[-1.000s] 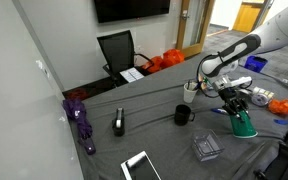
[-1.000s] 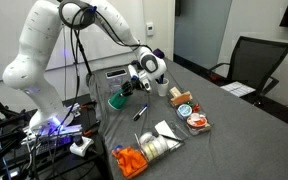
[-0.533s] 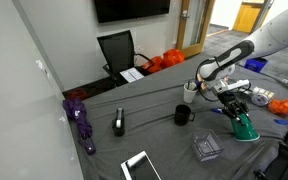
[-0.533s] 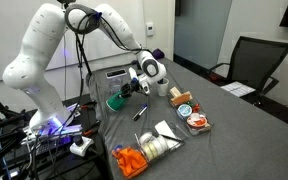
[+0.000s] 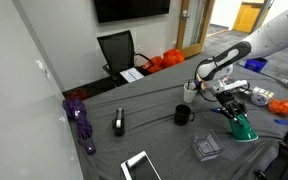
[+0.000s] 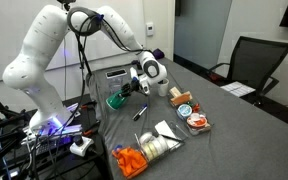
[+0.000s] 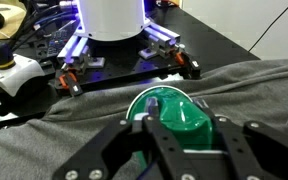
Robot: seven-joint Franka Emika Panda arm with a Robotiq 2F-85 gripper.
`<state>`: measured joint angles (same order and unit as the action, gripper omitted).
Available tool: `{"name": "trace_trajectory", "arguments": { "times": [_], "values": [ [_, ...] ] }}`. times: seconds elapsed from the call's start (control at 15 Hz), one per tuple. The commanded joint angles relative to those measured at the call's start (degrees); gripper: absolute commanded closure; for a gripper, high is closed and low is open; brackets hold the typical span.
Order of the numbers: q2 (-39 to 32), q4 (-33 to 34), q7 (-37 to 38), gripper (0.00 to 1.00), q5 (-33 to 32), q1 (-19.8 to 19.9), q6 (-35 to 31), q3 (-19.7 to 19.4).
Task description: Turn the green cup over
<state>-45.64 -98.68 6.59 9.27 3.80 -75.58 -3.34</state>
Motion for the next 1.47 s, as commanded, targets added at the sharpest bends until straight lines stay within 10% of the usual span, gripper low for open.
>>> {"name": "trace_trajectory", "arguments": {
  "times": [0.0,0.4,1.4],
  "values": [
    [-0.4,0.7,1.8,0.39,0.1,-0.6,-1.1,-0.6],
    [0.3,0.0,2.0,0.01,0.1,-0.5,-2.9,-0.5],
    [20.7,-26.8,-8.5,0.00,-9.9,-1.0,-43.6,0.9]
  ]
}}
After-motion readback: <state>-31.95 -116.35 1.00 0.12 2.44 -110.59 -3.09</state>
